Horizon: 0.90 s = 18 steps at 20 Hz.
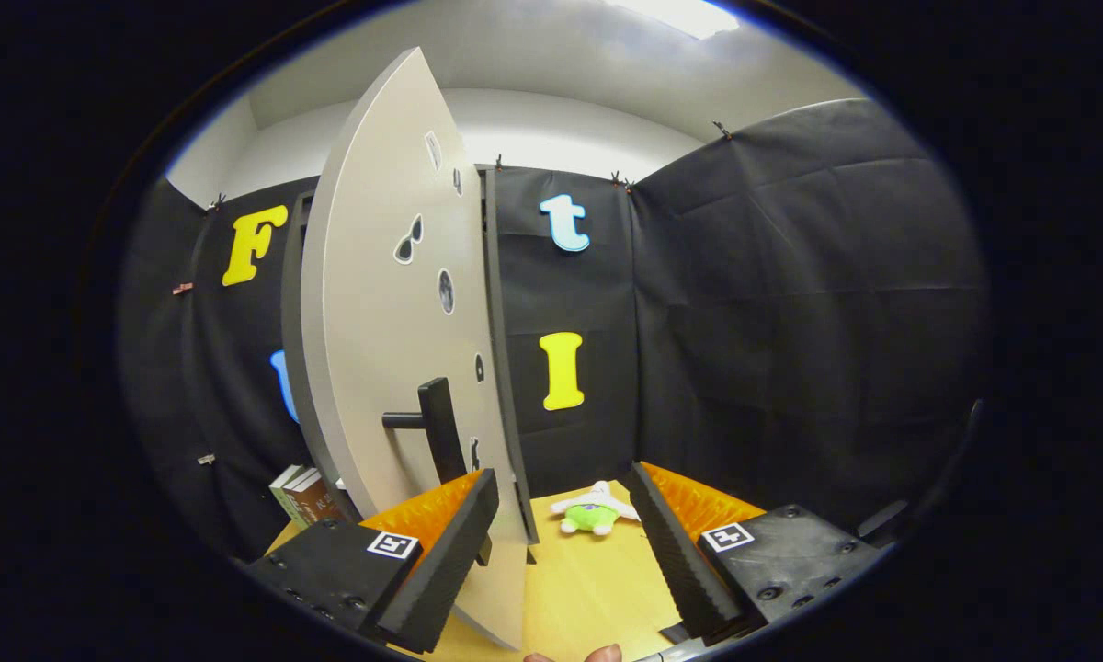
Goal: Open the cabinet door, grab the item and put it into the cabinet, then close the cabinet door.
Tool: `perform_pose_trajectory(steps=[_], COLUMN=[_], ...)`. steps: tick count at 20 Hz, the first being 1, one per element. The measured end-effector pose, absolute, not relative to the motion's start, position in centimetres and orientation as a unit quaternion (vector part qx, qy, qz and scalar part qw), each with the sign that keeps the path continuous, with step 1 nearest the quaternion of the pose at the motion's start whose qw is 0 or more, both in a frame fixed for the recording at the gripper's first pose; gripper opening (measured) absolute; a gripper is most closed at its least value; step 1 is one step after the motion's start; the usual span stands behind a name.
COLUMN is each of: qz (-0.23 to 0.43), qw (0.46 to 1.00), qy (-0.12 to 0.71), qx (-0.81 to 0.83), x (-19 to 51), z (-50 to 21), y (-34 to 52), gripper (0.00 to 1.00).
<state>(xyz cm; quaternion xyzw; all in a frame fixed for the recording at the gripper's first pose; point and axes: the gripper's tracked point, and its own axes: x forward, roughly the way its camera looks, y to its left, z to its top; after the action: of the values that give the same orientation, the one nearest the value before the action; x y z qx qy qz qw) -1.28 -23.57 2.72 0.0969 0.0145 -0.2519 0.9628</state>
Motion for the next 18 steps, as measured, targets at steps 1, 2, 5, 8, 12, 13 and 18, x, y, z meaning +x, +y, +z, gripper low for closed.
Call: perform_pose_trajectory(steps=[1,2,5,8,12,13,18], qz=[-0.243,-0.232,-0.197,-0.163,-0.110,-0.099,-0.082], qw=[0.965,0.967,0.974,0.980,0.986,0.986,0.988], qy=[0.016,0.016,0.019,0.026,0.040,0.047,0.041], qx=[0.101,0.103,0.109,0.111,0.122,0.124,0.126], x=[-0.7,-0.1,2.0,4.3,7.9,8.5,9.3], z=[2.7,2.7,2.7,2.4,1.8,1.6,2.5], y=[-22.5,-21.4,-17.9,-14.5,-9.8,-8.7,-7.1], gripper=[0.96,0.97,0.97,0.97,0.98,0.98,0.97])
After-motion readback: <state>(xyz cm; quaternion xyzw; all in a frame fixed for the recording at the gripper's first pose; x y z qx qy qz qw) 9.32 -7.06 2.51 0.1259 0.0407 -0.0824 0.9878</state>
